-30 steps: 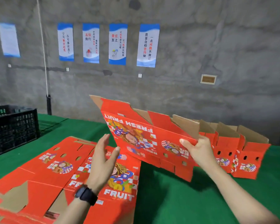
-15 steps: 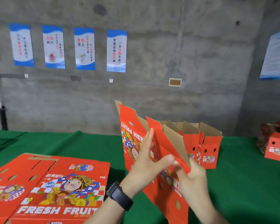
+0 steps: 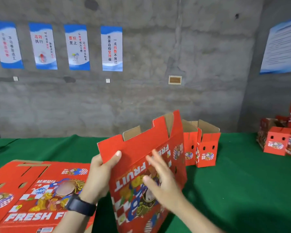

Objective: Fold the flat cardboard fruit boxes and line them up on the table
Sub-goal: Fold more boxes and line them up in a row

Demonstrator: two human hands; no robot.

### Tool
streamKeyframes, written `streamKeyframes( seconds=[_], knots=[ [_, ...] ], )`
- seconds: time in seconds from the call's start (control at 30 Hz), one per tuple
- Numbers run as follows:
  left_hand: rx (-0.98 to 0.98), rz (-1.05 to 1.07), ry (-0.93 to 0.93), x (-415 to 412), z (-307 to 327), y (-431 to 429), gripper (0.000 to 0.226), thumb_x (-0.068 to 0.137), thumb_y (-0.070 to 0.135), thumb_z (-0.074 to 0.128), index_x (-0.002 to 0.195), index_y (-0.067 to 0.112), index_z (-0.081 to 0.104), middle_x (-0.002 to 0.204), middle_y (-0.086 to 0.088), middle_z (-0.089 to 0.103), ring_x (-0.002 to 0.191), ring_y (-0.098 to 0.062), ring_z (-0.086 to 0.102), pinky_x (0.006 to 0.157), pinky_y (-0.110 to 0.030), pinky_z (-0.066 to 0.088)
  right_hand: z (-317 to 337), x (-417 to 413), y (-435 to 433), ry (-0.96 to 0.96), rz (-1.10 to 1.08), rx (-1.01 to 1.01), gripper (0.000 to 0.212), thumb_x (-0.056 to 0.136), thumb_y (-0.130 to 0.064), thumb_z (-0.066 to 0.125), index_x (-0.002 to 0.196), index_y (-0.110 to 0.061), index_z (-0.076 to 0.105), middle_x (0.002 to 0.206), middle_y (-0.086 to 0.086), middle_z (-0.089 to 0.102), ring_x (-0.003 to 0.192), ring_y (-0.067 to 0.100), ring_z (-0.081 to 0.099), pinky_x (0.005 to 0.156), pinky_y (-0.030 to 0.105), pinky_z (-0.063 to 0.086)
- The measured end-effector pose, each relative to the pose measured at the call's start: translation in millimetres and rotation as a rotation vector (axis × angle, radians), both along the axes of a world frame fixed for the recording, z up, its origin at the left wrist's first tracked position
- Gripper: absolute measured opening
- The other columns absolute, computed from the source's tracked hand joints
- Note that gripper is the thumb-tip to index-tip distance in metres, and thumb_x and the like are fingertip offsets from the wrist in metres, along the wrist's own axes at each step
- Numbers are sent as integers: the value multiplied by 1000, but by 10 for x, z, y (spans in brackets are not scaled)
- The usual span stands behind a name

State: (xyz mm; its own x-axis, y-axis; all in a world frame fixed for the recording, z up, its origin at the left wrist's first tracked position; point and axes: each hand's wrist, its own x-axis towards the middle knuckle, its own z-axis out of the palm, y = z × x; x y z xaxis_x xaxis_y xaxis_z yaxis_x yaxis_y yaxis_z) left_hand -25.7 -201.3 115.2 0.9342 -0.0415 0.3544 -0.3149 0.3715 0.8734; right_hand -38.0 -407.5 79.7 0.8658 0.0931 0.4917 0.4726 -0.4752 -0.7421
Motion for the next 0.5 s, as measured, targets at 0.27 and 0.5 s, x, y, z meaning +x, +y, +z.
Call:
streamKeyframes(
  seconds=[0.27,0.5],
  knots=[
    [98,-139,66,130,-79,511,14,72,12,62,72,10,76,75,-14,72,63,-25,70,52,-31,56,369,321,-610,-2,-451,-98,53,90,-20,65,138,-12,46,143,2,41,98,14,58,97,24,43],
    [110,-144,98,195,-157,500,11,74,15,67,79,11,76,84,-19,72,70,-32,71,59,-36,57,314,241,-730,383,-148,-215,14,91,-25,64,97,-14,58,91,0,66,55,9,66,46,18,46]
  ],
)
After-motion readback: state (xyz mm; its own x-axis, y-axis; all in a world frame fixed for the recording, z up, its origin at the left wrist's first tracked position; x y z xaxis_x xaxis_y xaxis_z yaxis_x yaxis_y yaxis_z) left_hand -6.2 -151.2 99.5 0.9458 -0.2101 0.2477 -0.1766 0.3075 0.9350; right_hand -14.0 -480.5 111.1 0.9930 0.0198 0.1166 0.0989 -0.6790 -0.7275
